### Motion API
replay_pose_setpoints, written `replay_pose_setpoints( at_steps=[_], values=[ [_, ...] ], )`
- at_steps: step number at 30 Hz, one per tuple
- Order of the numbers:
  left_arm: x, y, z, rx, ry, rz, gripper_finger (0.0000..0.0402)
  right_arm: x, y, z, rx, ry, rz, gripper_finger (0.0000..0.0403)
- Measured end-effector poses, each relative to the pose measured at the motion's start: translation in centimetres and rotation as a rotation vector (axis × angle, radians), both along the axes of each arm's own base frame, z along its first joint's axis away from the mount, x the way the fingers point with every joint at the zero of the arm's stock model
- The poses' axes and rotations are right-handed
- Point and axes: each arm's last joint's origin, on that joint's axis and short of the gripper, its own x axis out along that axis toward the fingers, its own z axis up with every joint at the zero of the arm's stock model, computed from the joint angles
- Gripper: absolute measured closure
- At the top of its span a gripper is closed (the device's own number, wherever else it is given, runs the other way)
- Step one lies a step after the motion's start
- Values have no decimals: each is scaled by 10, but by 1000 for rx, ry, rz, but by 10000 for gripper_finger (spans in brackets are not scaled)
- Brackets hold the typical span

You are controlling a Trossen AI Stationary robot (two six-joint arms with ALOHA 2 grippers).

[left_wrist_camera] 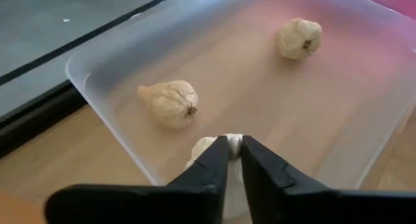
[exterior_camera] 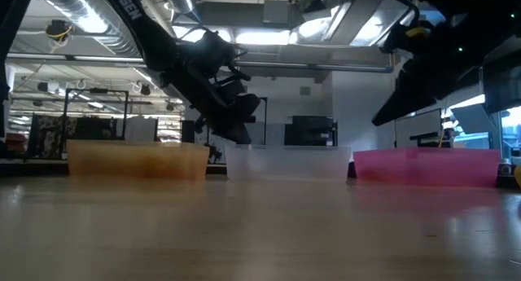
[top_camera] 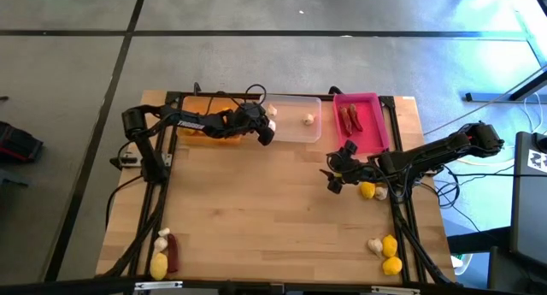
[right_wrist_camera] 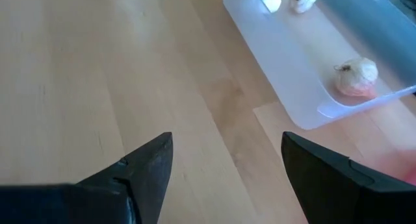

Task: Sort produce into baskets
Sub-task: Put the white garlic into transparent bin, then put the yellow lemon into the orange bin

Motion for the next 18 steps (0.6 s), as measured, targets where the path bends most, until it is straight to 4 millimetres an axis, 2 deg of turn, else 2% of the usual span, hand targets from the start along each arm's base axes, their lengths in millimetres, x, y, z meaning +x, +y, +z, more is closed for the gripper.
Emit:
replay_pose_setpoints(
  at_steps=[4,8,15,18],
  values=[
    [1,-3,0,-6,-4,-16,310,0,0,0,-8,12,25,123],
    [2,-4,2,-4,-8,-22,278,-2,1,-2,3,42,40,123],
    [2,-16,20,59,-12,-90,265,-8,-1,4,-1,62,41,123],
    [1,-22,30,75,-36,-100,264,-8,-1,15,2,67,45,123]
  ],
)
